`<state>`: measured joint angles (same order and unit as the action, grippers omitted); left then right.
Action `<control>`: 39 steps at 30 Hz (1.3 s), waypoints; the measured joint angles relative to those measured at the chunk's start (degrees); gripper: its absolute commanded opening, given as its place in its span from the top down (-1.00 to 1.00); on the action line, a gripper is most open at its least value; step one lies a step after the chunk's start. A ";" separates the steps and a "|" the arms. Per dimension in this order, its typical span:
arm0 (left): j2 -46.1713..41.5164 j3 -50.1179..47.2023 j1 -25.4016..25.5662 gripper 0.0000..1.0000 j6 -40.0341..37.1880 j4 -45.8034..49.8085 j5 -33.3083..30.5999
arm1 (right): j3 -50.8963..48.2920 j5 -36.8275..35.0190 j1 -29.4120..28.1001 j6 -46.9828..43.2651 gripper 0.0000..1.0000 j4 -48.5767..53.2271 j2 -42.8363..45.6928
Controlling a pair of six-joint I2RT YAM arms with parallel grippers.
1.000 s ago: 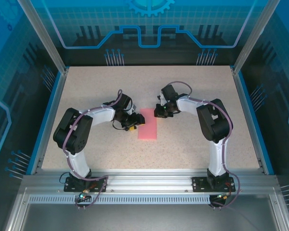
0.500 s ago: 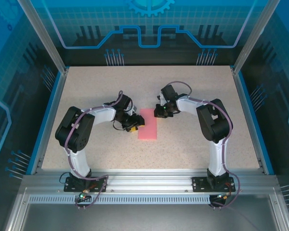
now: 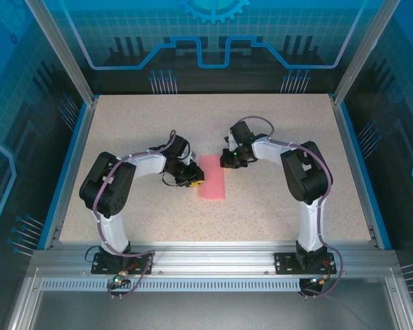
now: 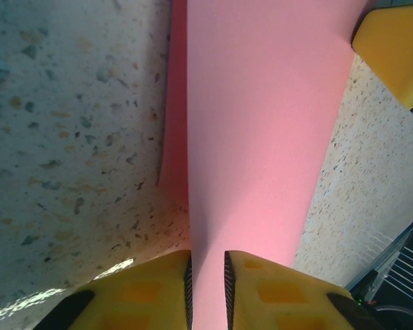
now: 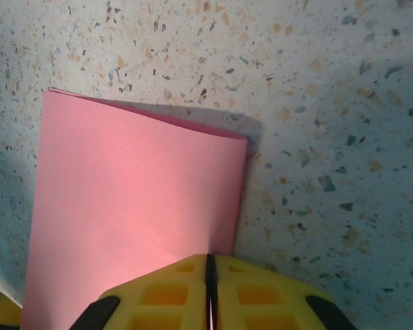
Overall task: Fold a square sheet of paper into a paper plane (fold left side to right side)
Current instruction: Third fold the triangle at the center of the table.
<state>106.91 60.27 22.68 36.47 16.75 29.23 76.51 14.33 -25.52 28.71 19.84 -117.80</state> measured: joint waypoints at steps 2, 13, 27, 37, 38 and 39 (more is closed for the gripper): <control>0.00 0.00 0.00 0.79 0.26 0.07 0.00 | -0.02 -0.15 0.00 -0.28 0.68 -0.13 0.04; -0.02 0.00 0.00 0.96 2.67 0.66 0.24 | -11.80 -5.62 -0.59 -4.57 -0.02 -5.49 13.07; -0.02 0.02 0.00 0.99 5.55 0.94 3.78 | -34.42 -12.39 -19.19 -15.43 -0.47 -15.65 33.38; -0.02 0.55 0.00 0.98 5.64 1.40 4.37 | -32.46 -18.32 -27.21 -20.24 -0.51 -18.27 27.65; -0.02 0.59 0.00 0.99 5.64 1.40 4.52 | -31.76 -18.75 -27.36 -20.48 -0.49 -18.21 26.67; -0.02 0.66 0.00 0.99 5.64 1.42 4.70 | -30.91 -18.99 -27.50 -20.87 -0.46 -18.21 25.59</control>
<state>106.89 60.93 22.68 42.11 18.17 33.93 45.60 -4.67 -53.01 7.84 1.63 -92.20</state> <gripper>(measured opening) 0.048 0.748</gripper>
